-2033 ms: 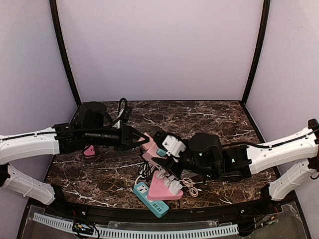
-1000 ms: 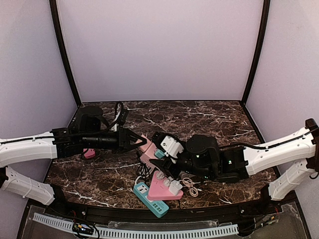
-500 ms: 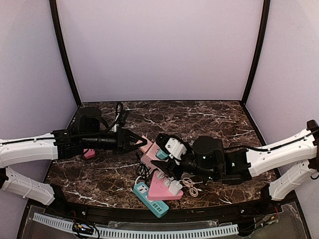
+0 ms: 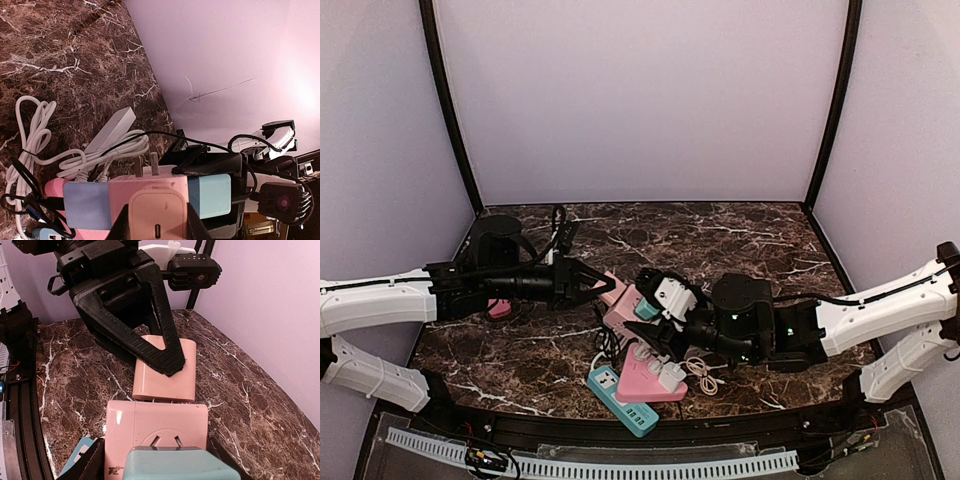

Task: Pull the plug off the socket
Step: Remove the plug from the socket.

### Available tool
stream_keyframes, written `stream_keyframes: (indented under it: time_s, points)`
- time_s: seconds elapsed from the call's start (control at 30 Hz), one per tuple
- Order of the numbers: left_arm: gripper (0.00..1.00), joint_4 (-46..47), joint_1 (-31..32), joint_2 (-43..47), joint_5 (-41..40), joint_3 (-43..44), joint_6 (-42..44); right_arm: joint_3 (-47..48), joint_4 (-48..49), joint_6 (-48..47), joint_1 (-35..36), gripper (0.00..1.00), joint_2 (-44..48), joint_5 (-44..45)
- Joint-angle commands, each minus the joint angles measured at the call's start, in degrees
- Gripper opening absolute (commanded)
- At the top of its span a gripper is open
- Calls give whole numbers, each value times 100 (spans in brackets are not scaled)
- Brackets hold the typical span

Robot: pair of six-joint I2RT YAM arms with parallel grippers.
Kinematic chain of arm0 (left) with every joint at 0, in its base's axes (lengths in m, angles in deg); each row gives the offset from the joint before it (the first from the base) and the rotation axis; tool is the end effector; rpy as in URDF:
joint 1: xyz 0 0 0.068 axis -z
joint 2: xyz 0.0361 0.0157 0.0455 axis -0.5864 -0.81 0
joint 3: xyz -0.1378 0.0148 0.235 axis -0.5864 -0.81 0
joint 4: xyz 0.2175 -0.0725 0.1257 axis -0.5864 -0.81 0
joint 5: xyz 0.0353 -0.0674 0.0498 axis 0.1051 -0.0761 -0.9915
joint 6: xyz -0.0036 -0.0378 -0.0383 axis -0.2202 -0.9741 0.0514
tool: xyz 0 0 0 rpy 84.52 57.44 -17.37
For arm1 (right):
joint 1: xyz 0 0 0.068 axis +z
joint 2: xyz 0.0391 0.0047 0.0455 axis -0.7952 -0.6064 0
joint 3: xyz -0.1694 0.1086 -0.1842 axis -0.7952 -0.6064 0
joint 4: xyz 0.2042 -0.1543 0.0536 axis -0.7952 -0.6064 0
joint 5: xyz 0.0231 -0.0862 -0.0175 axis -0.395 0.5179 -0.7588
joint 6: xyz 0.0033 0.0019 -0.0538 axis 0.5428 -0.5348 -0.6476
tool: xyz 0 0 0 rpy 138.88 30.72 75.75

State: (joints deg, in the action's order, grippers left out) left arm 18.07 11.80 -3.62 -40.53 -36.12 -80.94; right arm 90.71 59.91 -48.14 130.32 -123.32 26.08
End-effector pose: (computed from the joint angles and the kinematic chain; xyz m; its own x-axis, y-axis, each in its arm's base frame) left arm 0.1675 -0.2074 0.2865 -0.8766 -0.1341 -0.4622 0.4050 0.3133 -0.8590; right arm 0.0784 0.3013 0.2602 0.0321 -0.2746 -0.9610 -0.8483 0.5010 -0.1715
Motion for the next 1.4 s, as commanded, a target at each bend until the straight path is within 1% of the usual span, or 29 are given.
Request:
stream_keyframes:
  time_s: [0.0,0.27,0.53,0.67,0.83,1.13,1.2,1.37]
  points:
    - [1,257,-119,67,8,-77,108,162,492,219,49,0,89,324]
    - [1,292,-120,92,-50,-106,89,424,224,604,53,0,-121,1048]
    - [1,301,-121,137,-90,-108,77,471,90,809,52,0,-180,1200]
    - [1,184,-133,163,-77,-52,132,359,301,587,52,0,-126,880]
    - [1,-32,-183,234,-56,-2,236,149,598,71,108,0,23,76]
    - [1,-69,-251,244,32,-2,287,175,381,-193,189,0,34,-220]
    - [1,-62,-260,214,40,24,300,175,369,-131,203,0,12,-96]
    - [1,-39,-269,201,-34,17,298,257,290,138,207,0,-38,635]
